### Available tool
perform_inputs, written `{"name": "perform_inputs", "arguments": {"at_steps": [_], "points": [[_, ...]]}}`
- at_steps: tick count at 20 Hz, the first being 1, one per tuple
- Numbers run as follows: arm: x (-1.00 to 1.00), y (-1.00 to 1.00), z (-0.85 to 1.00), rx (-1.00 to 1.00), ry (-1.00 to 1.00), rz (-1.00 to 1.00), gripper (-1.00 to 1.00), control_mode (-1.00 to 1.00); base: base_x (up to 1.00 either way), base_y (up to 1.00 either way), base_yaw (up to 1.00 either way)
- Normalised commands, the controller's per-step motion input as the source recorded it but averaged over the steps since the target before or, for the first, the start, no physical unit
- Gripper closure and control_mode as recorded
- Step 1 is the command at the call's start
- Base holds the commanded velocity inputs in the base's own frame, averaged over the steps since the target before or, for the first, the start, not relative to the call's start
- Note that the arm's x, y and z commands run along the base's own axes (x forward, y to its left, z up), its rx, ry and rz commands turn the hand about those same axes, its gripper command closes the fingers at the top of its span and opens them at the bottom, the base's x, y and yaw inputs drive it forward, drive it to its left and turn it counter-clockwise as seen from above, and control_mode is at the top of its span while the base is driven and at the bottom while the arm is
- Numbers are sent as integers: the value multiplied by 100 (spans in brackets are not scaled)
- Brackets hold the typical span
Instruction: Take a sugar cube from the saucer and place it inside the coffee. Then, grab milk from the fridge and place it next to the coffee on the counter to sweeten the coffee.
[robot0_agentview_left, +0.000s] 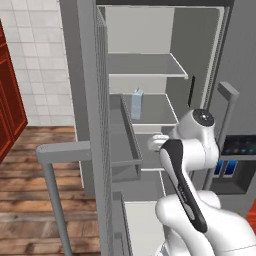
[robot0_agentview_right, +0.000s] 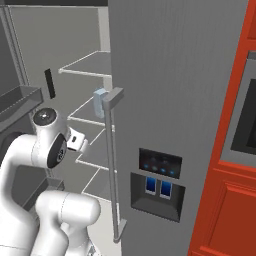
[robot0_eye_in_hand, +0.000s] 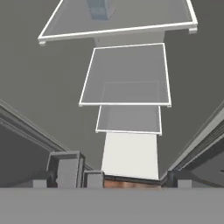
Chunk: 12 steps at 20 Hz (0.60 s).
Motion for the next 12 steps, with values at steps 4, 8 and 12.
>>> {"name": "perform_inputs", "arguments": {"at_steps": [4,8,12], "points": [[47,0,60,-3,-2,0,-100,-100,0,0,0],[64,0,80,-3,-2,0,-100,-100,0,0,0],[82,1,59,-11,-5,0,-100,-100,0,0,0]]}}
